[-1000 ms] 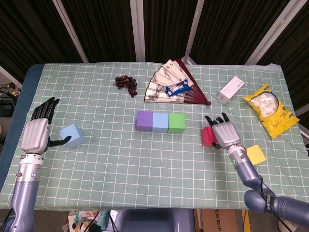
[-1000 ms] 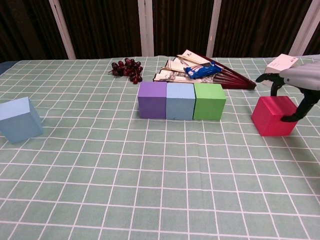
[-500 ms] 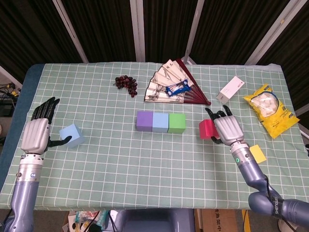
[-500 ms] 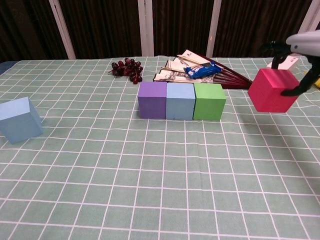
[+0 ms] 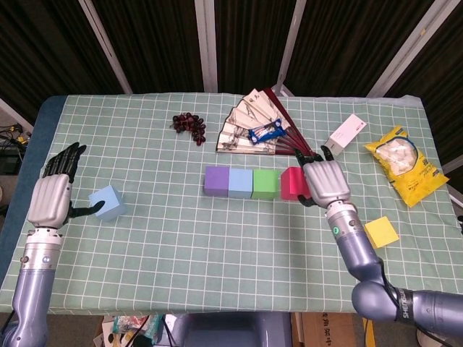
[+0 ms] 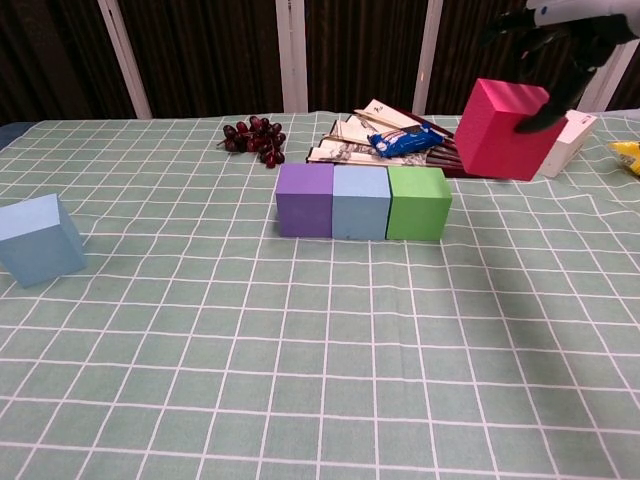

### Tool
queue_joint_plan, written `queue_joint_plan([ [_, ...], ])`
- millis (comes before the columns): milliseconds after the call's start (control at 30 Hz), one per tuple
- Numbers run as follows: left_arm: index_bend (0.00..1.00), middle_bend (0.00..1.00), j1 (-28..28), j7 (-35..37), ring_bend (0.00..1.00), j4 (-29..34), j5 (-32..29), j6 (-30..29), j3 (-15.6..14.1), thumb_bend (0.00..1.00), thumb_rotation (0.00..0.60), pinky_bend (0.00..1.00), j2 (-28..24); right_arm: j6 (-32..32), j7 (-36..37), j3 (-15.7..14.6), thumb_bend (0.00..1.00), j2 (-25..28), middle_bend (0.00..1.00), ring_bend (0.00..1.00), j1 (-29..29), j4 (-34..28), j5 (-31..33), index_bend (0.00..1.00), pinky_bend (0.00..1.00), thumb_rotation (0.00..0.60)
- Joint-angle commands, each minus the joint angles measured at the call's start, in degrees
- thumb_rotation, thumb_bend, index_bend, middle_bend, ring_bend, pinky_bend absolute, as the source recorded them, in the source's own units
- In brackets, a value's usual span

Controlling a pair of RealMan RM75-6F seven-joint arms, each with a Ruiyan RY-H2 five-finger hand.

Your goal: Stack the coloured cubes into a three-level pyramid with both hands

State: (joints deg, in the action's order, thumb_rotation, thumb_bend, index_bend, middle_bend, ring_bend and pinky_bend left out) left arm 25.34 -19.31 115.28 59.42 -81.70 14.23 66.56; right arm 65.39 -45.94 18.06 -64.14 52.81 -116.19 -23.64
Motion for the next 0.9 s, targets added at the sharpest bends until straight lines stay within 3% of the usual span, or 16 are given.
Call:
queue_joint_plan([
  [33,0.00,0.02,0.0,-0.2,0.05,-0.1,-0.2,0.2,0.0,0.05,0.600,0.06,-0.1,4.5,-4.1,1.3,0.33,-4.3,0.46,0.22,4.8,0.0,5.7,0.01,0.00,0.600],
  [233,0.00,0.02,0.1,-0.5,0.05,-0.7,-1.0,1.1,0.2,0.05,0.600,0.06,-0.2,8.7,-7.1,2.7,0.33,-10.2,0.46,0.22,9.6,3.5,12.2,0.02,0.00,0.600],
  [567,0.00,0.02,0.4,-0.7,0.05,-2.0,-1.8,1.8,0.5,0.05,0.600,0.06,0.0,12.1,-10.3,5.2,0.33,-16.9,0.47,0.22,15.3,10.2,16.6,0.02,0.00,0.600],
  [900,0.00,0.02,0.4,0.6,0.05,-2.5,-2.7,3.1,1.0,0.05,0.600,0.06,-0.4,11.6,-12.2,6.9,0.33,-19.9,0.47,0.22,17.9,14.0,20.0,0.02,0.00,0.600],
])
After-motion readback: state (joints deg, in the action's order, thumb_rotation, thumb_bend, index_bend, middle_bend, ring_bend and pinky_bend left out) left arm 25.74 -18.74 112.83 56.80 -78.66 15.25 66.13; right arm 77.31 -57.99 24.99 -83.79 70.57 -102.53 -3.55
